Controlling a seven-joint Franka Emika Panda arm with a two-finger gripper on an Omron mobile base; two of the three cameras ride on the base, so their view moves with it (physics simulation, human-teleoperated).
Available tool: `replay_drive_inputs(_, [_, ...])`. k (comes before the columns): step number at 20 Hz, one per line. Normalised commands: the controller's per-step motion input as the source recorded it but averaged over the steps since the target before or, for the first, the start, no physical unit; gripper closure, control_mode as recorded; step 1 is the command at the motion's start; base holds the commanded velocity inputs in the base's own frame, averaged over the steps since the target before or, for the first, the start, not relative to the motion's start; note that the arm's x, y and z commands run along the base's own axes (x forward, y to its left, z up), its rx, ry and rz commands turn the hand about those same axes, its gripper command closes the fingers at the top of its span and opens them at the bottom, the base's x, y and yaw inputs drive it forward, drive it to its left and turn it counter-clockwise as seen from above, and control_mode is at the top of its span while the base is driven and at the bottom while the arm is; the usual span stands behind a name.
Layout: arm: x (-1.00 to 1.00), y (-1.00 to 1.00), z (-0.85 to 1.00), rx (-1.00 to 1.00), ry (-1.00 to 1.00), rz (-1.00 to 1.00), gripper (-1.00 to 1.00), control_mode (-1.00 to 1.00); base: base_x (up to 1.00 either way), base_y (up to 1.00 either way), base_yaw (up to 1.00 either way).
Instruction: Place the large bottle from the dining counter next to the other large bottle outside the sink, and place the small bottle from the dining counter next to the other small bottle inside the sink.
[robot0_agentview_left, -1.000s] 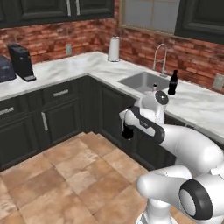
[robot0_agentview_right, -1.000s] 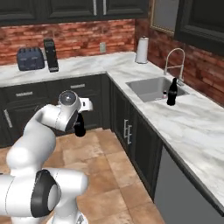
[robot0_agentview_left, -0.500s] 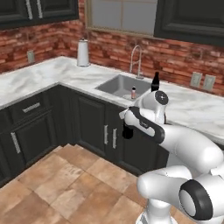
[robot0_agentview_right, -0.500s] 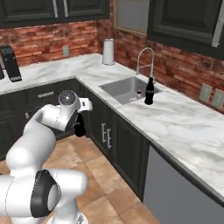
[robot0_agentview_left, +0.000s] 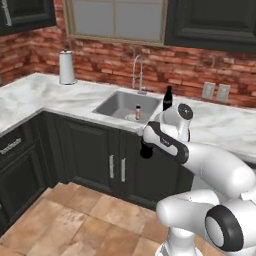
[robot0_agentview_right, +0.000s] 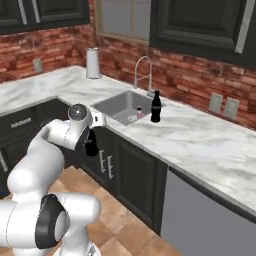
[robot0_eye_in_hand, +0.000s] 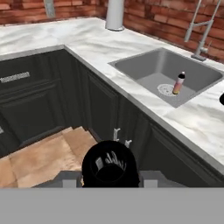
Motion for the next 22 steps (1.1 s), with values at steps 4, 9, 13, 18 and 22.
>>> replay_drive_inputs(4, [0.0,0.0,0.0,0.0,0.0,0.0,1.0,1.0,0.56,0.36,-0.37])
replay_drive_inputs(9, [0.0,0.0,0.0,0.0,0.0,0.0,1.0,1.0,0.55,0.09,-0.35])
replay_drive_inputs(13, [0.0,0.0,0.0,0.0,0.0,0.0,1.0,1.0,0.44,0.0,-0.32])
replay_drive_inputs(18, [0.0,0.0,0.0,0.0,0.0,0.0,1.0,1.0,0.54,0.07,-0.27])
replay_drive_inputs(22, [0.0,0.0,0.0,0.0,0.0,0.0,1.0,1.0,0.51,0.26,-0.25])
